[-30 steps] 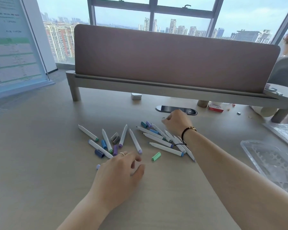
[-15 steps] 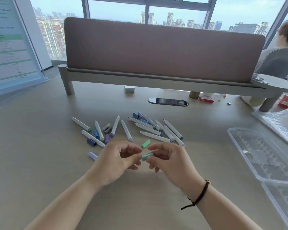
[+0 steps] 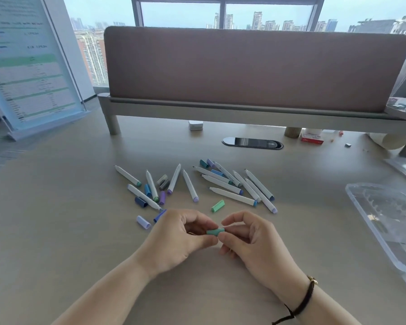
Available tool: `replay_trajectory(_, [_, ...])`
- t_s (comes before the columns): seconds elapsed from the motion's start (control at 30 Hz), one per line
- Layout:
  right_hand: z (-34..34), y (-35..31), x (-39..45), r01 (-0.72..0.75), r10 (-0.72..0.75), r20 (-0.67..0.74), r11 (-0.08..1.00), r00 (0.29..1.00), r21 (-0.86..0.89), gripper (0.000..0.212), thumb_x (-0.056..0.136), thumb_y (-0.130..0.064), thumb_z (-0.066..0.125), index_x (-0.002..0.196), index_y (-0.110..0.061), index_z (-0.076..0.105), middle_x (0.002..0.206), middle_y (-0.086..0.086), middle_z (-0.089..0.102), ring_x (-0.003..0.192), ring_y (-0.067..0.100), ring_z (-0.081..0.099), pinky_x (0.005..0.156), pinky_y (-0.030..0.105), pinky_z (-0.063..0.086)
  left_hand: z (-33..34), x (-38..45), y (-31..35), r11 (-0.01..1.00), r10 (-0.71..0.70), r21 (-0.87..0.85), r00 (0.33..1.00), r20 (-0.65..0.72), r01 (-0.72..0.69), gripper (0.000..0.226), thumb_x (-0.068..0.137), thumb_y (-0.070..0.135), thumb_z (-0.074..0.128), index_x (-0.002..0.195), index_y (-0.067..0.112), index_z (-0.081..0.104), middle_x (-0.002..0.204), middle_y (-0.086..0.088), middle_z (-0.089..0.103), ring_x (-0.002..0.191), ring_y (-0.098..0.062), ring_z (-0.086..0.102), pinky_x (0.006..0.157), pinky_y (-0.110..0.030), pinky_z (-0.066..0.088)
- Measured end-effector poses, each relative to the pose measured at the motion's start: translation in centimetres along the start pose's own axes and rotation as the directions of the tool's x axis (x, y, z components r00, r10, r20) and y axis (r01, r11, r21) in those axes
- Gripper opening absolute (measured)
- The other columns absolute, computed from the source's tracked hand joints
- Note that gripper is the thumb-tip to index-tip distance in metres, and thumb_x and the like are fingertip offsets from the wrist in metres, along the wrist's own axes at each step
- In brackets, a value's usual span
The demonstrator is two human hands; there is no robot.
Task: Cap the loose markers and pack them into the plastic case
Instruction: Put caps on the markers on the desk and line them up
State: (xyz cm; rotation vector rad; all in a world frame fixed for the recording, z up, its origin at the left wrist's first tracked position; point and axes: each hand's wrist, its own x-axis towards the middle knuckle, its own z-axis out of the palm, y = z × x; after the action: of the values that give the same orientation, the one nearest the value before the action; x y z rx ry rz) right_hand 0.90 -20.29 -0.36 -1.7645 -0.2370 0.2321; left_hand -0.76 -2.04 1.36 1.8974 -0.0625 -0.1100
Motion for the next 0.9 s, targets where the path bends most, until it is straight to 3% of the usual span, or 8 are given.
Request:
replay_trajectory(0.17, [0.6, -0.3, 0.3, -0.038, 0.038, -0.006, 0.998, 0.999, -0.056, 0.018, 0.087, -0.017, 0.074, 0.099, -0.017, 0.061, 0.076, 0.004, 0.076, 0.059, 0.014, 0.063, 0.066, 0.035, 0.053, -1.7, 0.0, 0.1, 0.998, -0.009, 0.060, 0.997, -0.070, 0.013, 0.018, 0.077, 0.008, 0.083, 0.088, 0.021, 0.077, 0.080, 0.004, 0.077, 0.075, -0.008, 0.072, 0.076, -0.022, 0.058])
replay_trajectory(0.3, [1.3, -0.8, 1.5, -0.066, 0.059, -0.049, 0.985, 0.997, -0.157, 0.013, 0.086, -0.022, 0.075, 0.093, -0.021, 0.064, 0.075, -0.001, 0.075, 0.053, 0.010, 0.057, 0.054, 0.029, 0.049, -6.9, 0.0, 0.0, 0.999, 0.010, 0.044, 0.946, -0.325, 0.005, 0.015, 0.079, 0.000, 0.079, 0.085, 0.014, 0.075, 0.074, -0.010, 0.074, 0.061, -0.013, 0.064, 0.065, -0.031, 0.054])
replay_trajectory(0.4, [2.8, -1.8, 4.1, -0.017, 0.010, -0.023, 0.943, 1.000, -0.332, 0.013, 0.084, -0.024, 0.076, 0.091, -0.026, 0.065, 0.072, -0.003, 0.068, 0.051, 0.003, 0.050, 0.049, 0.019, 0.040, -10.1, -1.0, -1.1, 0.999, 0.038, 0.047, 0.888, -0.459, -0.018, 0.016, 0.079, 0.002, 0.079, 0.084, 0.017, 0.075, 0.075, -0.004, 0.076, 0.060, -0.013, 0.066, 0.070, -0.032, 0.055])
replay_trajectory(0.53, [7.3, -4.4, 9.1, 0.087, -0.083, 0.029, 0.879, 0.996, -0.468, 0.006, 0.087, -0.025, 0.070, 0.091, -0.021, 0.069, 0.070, -0.011, 0.059, 0.065, 0.008, 0.055, 0.056, 0.022, 0.042, -11.0, -2.3, -3.4, 0.998, 0.021, 0.060, 0.871, -0.491, 0.009, 0.023, 0.082, 0.004, 0.077, 0.083, 0.026, 0.074, 0.073, 0.003, 0.075, 0.062, -0.016, 0.068, 0.068, -0.030, 0.057])
replay_trajectory(0.6, [9.7, -5.4, 11.3, 0.098, -0.090, 0.043, 0.820, 0.995, -0.564, 0.011, 0.087, -0.024, 0.064, 0.086, -0.017, 0.072, 0.071, -0.005, 0.064, 0.072, 0.016, 0.060, 0.059, 0.025, 0.045, -11.2, -2.7, -4.5, 1.000, 0.007, 0.027, 0.861, -0.508, 0.008, 0.022, 0.083, 0.002, 0.076, 0.085, 0.024, 0.073, 0.073, -0.001, 0.074, 0.064, -0.018, 0.067, 0.069, -0.037, 0.060])
replay_trajectory(0.7, [12.5, -5.7, 13.6, 0.065, -0.058, 0.034, 0.703, 0.998, -0.708, 0.019, 0.082, -0.020, 0.056, 0.073, -0.008, 0.068, 0.066, 0.011, 0.066, 0.064, 0.028, 0.059, 0.060, 0.030, 0.051, -11.5, -3.1, -5.6, 1.000, 0.010, 0.020, 0.846, -0.533, 0.000, 0.019, 0.083, 0.004, 0.077, 0.087, 0.022, 0.072, 0.076, -0.001, 0.074, 0.066, -0.022, 0.068, 0.071, -0.042, 0.060])
replay_trajectory(0.8, [13.8, -5.7, 14.6, 0.022, -0.026, 0.008, 0.599, 1.000, -0.800, 0.010, 0.076, -0.014, 0.053, 0.068, -0.013, 0.059, 0.065, 0.004, 0.058, 0.061, 0.025, 0.056, 0.054, 0.026, 0.046, -11.9, -3.1, -6.1, 0.999, -0.012, -0.050, 0.837, -0.547, -0.018, 0.019, 0.083, 0.003, 0.076, 0.089, 0.020, 0.072, 0.075, -0.003, 0.075, 0.065, -0.019, 0.069, 0.073, -0.041, 0.061])
replay_trajectory(0.9, [14.0, -5.9, 14.8, -0.006, -0.026, -0.025, 0.565, 0.999, -0.825, 0.011, 0.076, -0.013, 0.053, 0.066, -0.015, 0.053, 0.062, 0.002, 0.052, 0.055, 0.022, 0.049, 0.049, 0.023, 0.035, -12.2, -2.8, -6.3, 0.990, -0.052, -0.139, 0.833, -0.551, -0.030, 0.018, 0.083, 0.002, 0.076, 0.089, 0.019, 0.074, 0.076, -0.005, 0.076, 0.068, -0.020, 0.069, 0.072, -0.036, 0.062])
